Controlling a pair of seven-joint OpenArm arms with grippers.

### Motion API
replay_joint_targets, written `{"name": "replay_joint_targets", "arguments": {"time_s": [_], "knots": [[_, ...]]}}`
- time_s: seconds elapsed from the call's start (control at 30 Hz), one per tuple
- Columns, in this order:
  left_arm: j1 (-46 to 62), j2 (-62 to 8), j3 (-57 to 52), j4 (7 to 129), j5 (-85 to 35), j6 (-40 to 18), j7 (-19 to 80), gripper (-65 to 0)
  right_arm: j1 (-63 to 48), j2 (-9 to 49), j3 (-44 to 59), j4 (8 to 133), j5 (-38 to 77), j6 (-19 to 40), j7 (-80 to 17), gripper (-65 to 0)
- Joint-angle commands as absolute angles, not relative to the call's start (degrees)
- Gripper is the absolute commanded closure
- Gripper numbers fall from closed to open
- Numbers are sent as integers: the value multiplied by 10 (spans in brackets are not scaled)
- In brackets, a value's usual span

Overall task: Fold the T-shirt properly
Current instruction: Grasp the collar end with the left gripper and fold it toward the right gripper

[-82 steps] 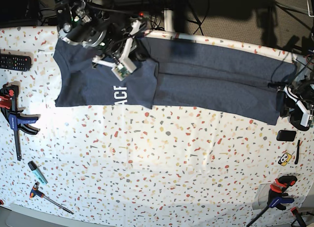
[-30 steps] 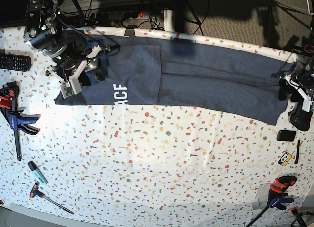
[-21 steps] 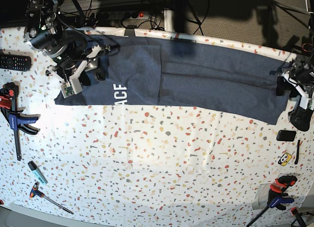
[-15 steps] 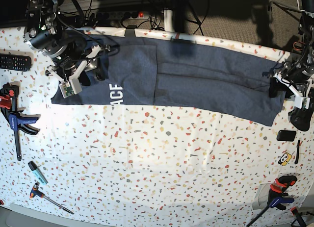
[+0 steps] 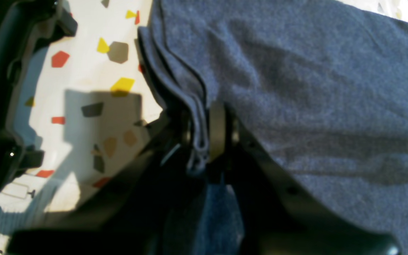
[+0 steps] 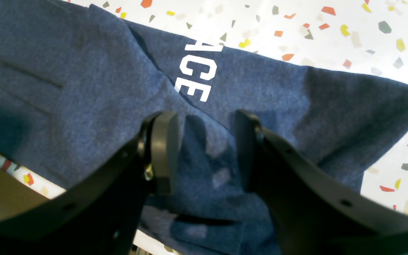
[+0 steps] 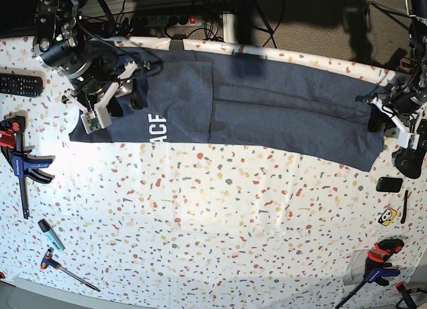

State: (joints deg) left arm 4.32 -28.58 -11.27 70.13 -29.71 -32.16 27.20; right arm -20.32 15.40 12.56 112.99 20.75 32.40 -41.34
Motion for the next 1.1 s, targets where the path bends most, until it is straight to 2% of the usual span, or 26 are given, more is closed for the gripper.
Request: {"name": "replay_joint_targets", "arguments": {"time_s": [0.0, 0.27, 0.43, 0.53, 0.67, 0.8, 0.93, 1.07], "knots": [[38, -300, -117, 711, -303, -324, 270, 0, -200, 159, 128, 1142, 212, 324, -399, -263], [38, -307, -117, 798, -296, -255, 311, 0, -200, 159, 128, 1142, 212, 324, -399, -263], [55, -306, -117, 915, -207, -177, 364, 0, -200, 159, 128, 1142, 211, 324, -399, -263], [95, -300, -117, 982, -180, -149, 375, 0, -200, 159, 128, 1142, 210, 324, -399, -263], [162, -273, -117, 1067, -180, -143, 380, 0, -200, 159, 128, 1142, 210, 324, -399, -263], [215, -213, -115, 1145, -211, -144, 357, 0, -198, 159, 128, 1142, 210, 324, -399, -263], [235, -155, -83, 1162, -220, -162, 345, 0, -197, 159, 128, 1142, 210, 324, -399, -263], [236, -130, -20, 1162, -187, -167, 322, 0, -197, 159, 128, 1142, 210, 324, -399, -263]]}}
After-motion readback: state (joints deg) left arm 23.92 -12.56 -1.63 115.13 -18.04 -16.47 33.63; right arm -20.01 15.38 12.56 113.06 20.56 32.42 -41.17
